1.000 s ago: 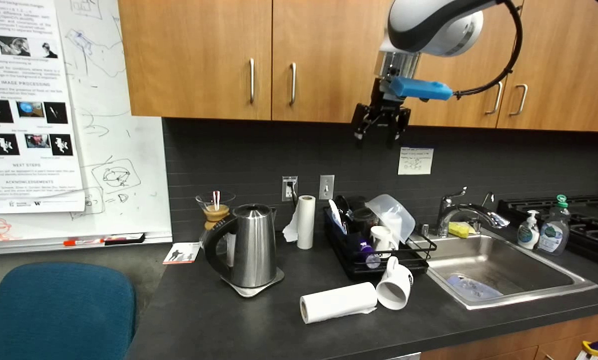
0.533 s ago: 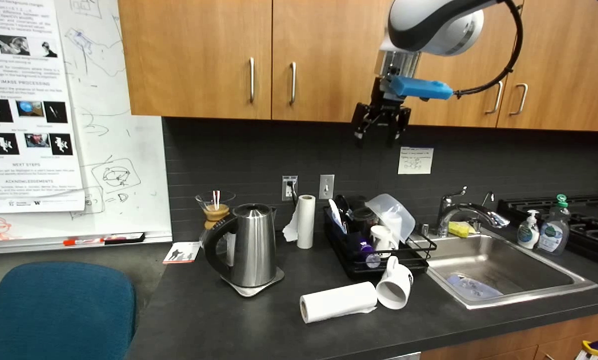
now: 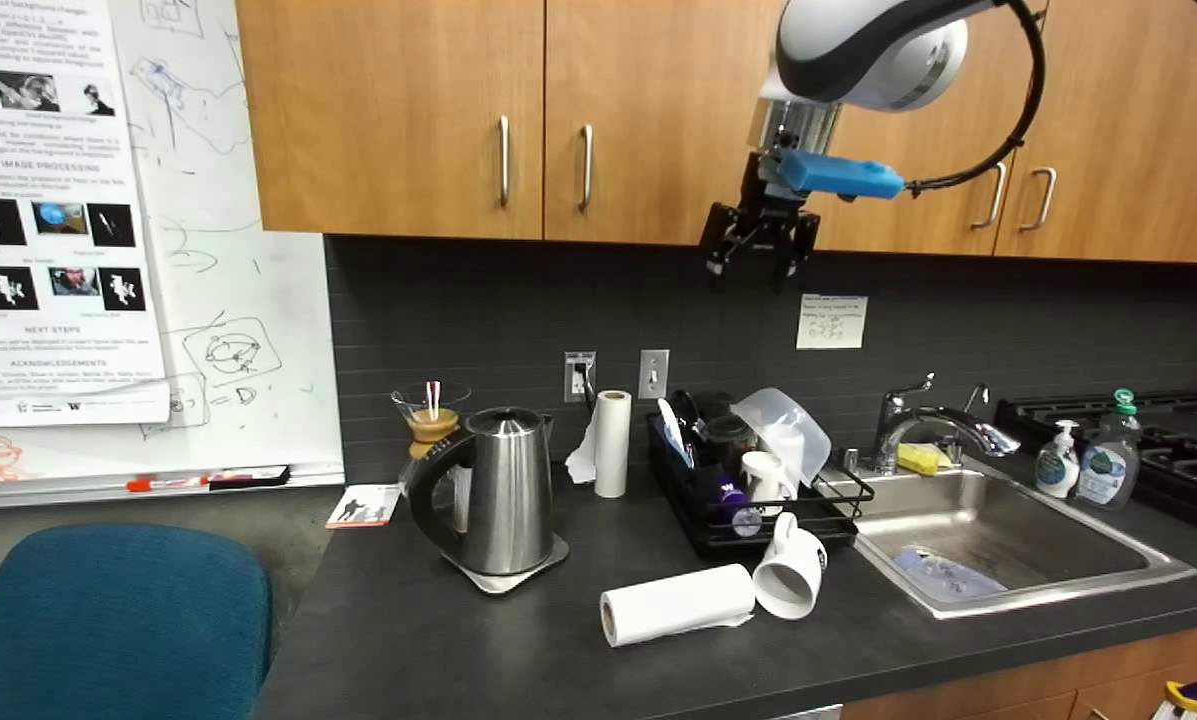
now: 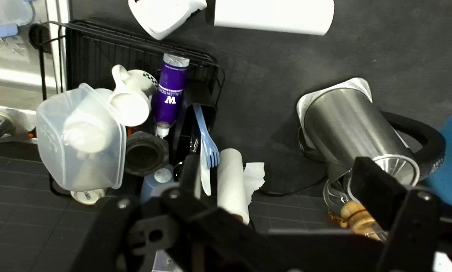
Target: Open the door to the cupboard
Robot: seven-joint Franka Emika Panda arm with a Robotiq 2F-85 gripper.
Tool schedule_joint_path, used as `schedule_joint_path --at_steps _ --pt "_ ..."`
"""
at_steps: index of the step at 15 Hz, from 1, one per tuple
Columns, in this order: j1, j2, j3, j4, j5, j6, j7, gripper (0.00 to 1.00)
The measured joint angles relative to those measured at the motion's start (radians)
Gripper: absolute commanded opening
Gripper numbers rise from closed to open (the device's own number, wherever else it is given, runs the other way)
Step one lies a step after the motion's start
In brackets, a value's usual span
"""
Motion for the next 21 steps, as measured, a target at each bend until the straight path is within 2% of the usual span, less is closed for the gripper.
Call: schedule_joint_path --at_steps 7,11,17,21 --pt "0.027 0.0 0.021 -0.003 0.126 0.255 0.059 1.0" --pt "0.029 0.0 0.044 -0.014 0.128 0.339 0.099 1.0" --pt "0.023 0.001 0.072 -0.046 0.111 0.543 0.136 1.0" --pt "0.023 0.019 0.147 -0.046 0.04 0.583 0.177 1.0"
